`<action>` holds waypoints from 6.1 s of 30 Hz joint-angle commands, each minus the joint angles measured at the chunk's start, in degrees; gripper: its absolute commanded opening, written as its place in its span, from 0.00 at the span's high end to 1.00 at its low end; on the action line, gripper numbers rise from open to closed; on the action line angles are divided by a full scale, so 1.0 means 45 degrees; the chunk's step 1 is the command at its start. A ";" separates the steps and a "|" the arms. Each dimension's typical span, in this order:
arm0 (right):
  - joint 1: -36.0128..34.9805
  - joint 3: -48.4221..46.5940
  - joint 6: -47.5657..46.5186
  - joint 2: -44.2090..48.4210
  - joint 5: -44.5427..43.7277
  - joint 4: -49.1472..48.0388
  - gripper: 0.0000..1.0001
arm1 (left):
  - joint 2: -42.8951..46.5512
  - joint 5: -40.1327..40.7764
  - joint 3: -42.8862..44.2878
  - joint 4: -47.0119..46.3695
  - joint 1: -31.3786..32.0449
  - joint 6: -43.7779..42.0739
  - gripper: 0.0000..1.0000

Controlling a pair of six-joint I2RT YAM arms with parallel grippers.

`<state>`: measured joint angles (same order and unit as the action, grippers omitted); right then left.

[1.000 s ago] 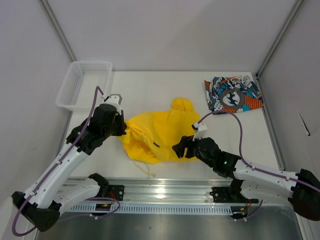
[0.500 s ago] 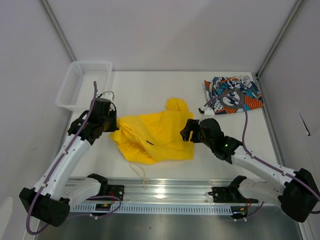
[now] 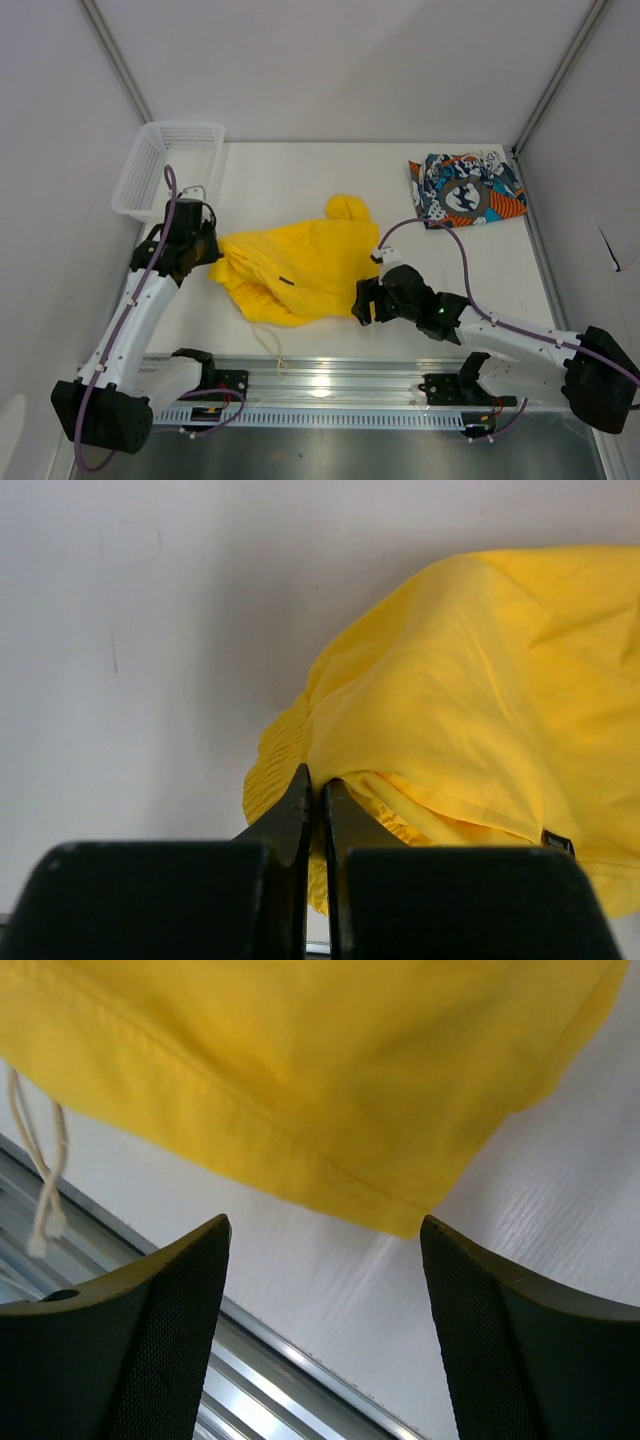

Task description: Fold and stack the shorts

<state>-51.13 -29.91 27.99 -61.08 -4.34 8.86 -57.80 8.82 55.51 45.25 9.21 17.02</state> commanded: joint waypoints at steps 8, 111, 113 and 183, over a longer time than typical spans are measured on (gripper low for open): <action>-0.2679 -0.1477 -0.2117 -0.2147 -0.4658 0.0940 0.18 | 0.0111 0.0364 -0.0264 -0.0467 -0.0875 0.0222 1.00; -0.2117 -0.8511 -0.2762 -0.6507 -0.0038 0.3406 0.71 | 0.1321 0.0246 -0.0616 -0.0838 -0.1227 0.0164 1.00; -0.1705 -0.8082 -0.2801 -0.5979 0.0318 0.3227 0.69 | 0.1321 0.0422 -0.0557 -0.0760 -0.1227 0.0222 1.00; 1.1671 -0.1888 0.2022 -0.1661 0.7390 -0.3395 1.00 | 0.0423 -0.4265 -0.0890 -0.1815 0.1369 -0.0969 0.99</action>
<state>-1.61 -38.13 35.46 -70.06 27.99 -6.61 -55.88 -8.62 51.31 38.44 13.13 14.37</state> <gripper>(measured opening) 0.009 0.017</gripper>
